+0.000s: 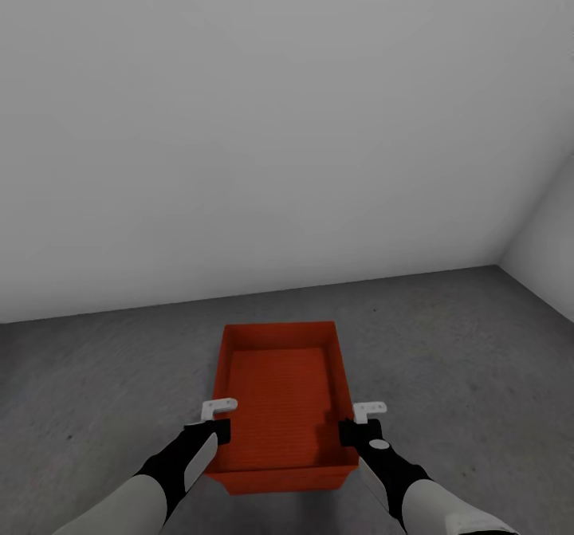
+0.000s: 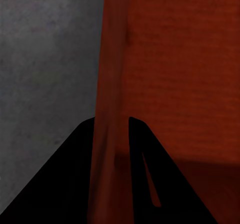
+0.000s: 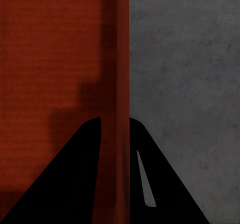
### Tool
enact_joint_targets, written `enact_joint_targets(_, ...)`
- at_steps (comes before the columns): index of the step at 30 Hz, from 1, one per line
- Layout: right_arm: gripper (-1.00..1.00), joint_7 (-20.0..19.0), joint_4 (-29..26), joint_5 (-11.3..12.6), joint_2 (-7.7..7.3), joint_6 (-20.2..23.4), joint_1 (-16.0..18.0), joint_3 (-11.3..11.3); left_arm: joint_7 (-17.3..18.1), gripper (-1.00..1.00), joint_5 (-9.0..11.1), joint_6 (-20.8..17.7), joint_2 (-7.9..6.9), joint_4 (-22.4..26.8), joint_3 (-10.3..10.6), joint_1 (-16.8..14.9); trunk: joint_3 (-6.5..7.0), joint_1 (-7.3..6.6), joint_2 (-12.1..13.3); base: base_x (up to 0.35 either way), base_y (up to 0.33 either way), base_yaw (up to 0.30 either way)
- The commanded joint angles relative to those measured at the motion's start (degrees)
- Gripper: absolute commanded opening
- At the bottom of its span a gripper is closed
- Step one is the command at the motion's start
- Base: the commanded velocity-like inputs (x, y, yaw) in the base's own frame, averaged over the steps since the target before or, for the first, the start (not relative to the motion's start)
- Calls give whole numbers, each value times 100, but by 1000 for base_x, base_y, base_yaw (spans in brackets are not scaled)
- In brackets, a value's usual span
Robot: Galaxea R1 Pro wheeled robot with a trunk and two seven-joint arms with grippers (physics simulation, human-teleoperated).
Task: Move the two storage containers from the living room to the garage. In the garage, place one container on the floor and stack the other container on top of it (either order is fine).
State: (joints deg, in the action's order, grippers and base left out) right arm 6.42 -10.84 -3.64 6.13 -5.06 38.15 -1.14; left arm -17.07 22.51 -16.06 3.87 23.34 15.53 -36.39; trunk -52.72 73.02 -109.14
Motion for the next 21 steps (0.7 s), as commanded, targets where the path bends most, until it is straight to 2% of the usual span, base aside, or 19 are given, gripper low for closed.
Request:
enact_joint_targets(1,-100,314,108,-31,-68,-22,-1,7,-77,-100,-142,227,-9,23,-191,-8,-4,-1,-2,4,0,0)
enact_joint_targets(11,-100,314,108,-32,-68,-22,-1,9,-70,-100,-151,235,-15,18,-191,-8,-4,-1,-2,94,0,0)
enact_joint_targets(21,-100,312,108,-28,-68,-22,-1,9,-74,-100,-151,235,-14,18,-191,-8,-4,-1,-2,11,0,0)
